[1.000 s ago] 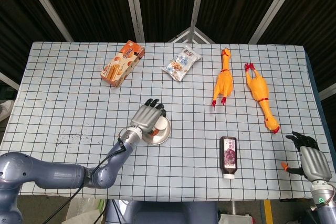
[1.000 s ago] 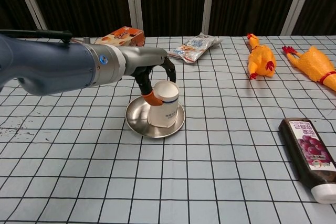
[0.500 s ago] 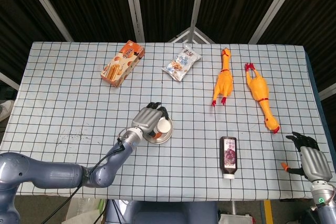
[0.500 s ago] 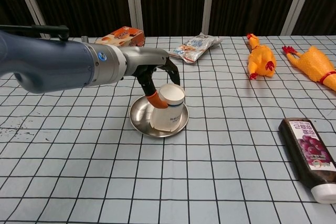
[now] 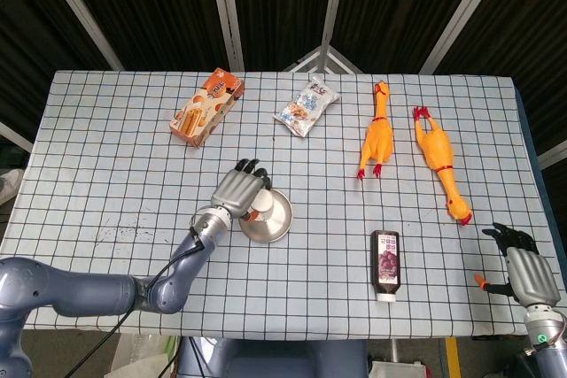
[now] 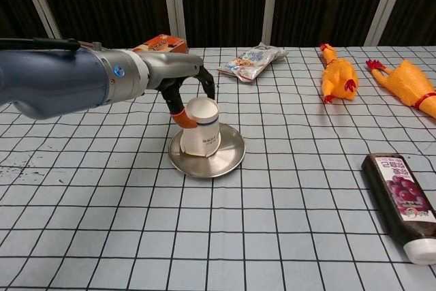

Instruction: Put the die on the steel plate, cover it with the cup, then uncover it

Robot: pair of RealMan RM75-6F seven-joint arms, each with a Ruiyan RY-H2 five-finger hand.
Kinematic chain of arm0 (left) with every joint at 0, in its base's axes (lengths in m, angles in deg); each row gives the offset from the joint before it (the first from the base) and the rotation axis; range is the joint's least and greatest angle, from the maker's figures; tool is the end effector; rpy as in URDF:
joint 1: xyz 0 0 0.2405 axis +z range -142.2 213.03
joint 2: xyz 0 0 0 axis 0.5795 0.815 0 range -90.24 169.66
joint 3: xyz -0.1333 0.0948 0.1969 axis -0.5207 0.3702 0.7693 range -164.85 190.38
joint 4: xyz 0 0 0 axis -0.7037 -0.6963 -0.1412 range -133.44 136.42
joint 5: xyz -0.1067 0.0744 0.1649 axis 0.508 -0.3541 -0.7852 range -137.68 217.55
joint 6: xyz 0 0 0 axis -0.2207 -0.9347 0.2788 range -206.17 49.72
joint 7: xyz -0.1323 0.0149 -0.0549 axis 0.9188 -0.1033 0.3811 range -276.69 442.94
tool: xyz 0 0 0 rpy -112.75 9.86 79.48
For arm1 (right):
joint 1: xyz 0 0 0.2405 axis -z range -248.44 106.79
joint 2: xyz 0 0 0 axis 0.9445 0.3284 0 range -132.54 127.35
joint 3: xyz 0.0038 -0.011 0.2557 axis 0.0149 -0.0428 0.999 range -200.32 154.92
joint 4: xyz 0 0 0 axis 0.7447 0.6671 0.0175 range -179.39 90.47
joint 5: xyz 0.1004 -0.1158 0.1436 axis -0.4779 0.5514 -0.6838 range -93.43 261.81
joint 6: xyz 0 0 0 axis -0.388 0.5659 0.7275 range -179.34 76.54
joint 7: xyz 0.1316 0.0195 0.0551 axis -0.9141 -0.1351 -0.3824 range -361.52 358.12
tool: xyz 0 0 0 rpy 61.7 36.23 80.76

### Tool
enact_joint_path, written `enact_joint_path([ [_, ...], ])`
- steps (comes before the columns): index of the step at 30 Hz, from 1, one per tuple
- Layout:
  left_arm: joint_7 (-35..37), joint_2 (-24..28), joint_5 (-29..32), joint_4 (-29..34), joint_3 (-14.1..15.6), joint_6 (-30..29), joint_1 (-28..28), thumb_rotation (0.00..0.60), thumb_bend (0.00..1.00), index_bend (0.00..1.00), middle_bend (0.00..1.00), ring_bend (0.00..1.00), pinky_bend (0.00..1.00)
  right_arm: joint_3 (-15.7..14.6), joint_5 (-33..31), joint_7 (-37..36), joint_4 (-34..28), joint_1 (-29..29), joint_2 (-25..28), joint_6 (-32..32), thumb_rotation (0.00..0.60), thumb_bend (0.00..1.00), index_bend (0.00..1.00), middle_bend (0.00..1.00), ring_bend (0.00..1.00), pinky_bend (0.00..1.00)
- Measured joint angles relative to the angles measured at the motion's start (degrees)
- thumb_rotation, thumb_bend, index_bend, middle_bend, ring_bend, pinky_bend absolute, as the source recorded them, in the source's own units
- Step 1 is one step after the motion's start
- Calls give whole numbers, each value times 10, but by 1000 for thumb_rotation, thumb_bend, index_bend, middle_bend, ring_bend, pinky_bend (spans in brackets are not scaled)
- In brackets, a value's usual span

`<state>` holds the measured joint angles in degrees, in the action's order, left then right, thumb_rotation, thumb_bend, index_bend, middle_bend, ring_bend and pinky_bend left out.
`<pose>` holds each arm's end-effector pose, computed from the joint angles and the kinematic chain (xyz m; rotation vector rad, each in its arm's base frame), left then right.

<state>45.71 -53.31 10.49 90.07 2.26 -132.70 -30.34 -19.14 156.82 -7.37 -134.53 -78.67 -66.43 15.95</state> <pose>-0.0437 0.3644 -0.0541 -1.9834 -0.9892 -0.7637 -0.3554 -0.1934 0.1400 1.3048 -1.2412 0.7070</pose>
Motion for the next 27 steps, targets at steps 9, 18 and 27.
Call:
enact_joint_path([
  [9,21,-8,-24,-22,5,6,12,600,528,518,205,0,0,0,-1,1,0,-1,-1,-3,600,232,209,108,97,0],
  [18,75,-21,-58,-24,-13,7,25,600,524,519,204,0,0,0,-5,2,0,-2,0,-6,600,231,210,108,97,0],
  [27,94,-25,-51,-19,-20,28,30,600,521,536,207,0,0,-1,-5,2,-2,-1,1,-6,600,231,209,108,97,0],
])
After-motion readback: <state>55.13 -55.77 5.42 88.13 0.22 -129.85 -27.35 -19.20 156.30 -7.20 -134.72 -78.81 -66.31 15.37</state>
